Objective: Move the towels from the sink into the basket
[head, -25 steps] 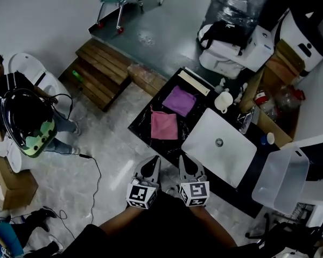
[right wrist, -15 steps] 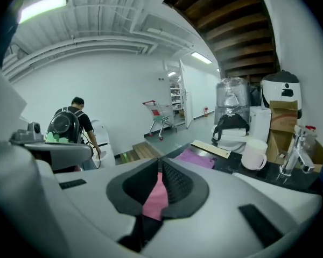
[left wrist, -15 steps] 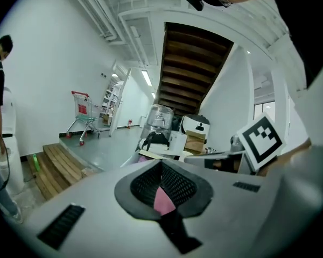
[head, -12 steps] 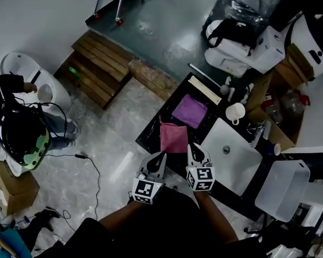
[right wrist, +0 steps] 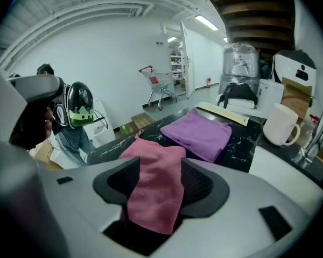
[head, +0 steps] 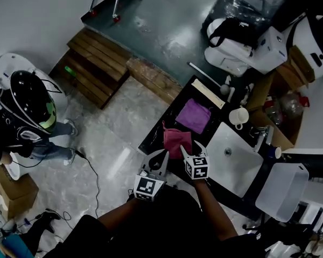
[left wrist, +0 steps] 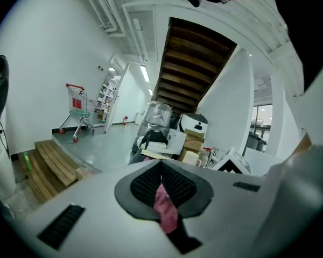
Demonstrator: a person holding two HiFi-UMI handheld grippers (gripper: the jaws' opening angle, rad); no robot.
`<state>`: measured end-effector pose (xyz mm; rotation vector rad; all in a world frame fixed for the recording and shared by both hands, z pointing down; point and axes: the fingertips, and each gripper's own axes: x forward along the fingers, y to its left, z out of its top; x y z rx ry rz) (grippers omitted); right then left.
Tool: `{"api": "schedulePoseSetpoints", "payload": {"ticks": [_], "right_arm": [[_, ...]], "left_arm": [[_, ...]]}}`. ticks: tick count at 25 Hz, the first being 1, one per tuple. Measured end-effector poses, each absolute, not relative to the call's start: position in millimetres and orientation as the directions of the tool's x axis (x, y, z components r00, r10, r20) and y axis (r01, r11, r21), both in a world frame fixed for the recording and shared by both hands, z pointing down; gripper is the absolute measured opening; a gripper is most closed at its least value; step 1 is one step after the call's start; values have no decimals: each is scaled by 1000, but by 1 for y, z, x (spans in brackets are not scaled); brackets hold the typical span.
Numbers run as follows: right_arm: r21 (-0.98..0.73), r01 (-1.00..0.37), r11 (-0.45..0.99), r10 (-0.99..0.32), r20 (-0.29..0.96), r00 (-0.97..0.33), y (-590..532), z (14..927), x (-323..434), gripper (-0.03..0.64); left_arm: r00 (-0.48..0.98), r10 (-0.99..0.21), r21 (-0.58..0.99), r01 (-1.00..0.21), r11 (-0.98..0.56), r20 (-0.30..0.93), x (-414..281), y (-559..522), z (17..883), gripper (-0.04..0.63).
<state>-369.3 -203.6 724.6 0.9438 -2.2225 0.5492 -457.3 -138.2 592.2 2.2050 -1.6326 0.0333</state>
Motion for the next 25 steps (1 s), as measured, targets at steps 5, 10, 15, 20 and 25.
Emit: {"api": "schedulePoseSetpoints", "payload": {"ticks": [5, 10, 15, 20, 25], "right_arm": [[-80, -767, 637, -484, 733, -478, -217, 744, -367, 262], [-88, -773, 629, -458, 761, -460, -218, 760, -368, 264], [-81, -754, 651, -438, 771, -461, -214, 761, -375, 190], [-72, -753, 654, -458, 755, -470, -210, 754, -381, 84], [-42, -768, 639, -539, 687, -487, -206, 728, -379, 74]], "left_arm": [[330, -909, 310, -918, -247, 254, -467, -146, 600, 14], [349, -898, 315, -913, -260, 268, -468, -149, 604, 14], [350, -897, 312, -913, -262, 269, -465, -150, 605, 13], [350, -899, 306, -914, -267, 262, -465, -148, 602, 14], [354, -899, 298, -914, -275, 259, -465, -144, 599, 14]]}}
